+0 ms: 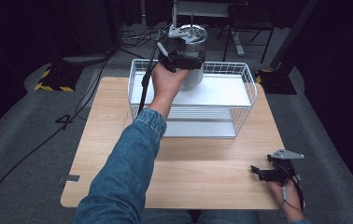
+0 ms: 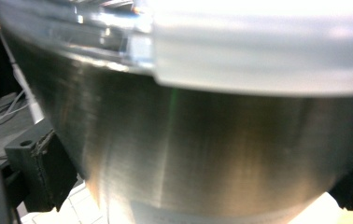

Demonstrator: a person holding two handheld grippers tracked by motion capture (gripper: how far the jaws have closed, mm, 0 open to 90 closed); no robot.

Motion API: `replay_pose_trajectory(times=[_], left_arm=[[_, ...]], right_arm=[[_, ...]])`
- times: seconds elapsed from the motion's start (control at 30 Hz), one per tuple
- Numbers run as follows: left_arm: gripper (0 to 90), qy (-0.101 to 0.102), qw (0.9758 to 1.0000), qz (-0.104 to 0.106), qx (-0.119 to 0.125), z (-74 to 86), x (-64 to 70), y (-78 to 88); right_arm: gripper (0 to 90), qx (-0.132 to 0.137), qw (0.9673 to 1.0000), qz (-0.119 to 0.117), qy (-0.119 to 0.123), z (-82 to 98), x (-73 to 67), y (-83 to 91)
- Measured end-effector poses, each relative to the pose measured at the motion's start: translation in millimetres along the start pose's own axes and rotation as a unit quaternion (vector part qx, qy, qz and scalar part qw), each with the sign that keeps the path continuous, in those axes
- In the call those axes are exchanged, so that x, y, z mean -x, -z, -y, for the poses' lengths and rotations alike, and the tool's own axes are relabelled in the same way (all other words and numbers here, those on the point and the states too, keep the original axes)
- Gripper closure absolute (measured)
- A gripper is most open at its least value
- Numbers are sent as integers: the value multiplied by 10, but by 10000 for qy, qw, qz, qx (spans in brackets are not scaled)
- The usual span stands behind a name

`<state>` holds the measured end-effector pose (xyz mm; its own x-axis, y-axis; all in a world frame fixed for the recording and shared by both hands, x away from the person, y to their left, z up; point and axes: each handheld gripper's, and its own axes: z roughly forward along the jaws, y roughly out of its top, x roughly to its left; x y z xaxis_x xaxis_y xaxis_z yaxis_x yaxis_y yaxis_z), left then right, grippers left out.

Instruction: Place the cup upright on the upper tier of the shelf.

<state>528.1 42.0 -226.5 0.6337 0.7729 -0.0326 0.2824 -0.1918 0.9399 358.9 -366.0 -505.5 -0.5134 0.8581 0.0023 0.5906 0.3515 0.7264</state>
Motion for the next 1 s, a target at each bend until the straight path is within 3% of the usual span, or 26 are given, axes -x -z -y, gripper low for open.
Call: replay_pose_trajectory(times=[0.43,0.83,1.0], left_arm=[[36,243,9996,-100,-114,95,-70,-172],[36,162,9995,-88,-259,178,-38,-233],[36,100,9997,-86,-211,195,-30,-229]], right_arm=[[89,4,10000,-21,30,2,-2,4],[91,9,10000,-28,40,2,-1,5],[92,13,10000,-27,50,2,-1,4]])
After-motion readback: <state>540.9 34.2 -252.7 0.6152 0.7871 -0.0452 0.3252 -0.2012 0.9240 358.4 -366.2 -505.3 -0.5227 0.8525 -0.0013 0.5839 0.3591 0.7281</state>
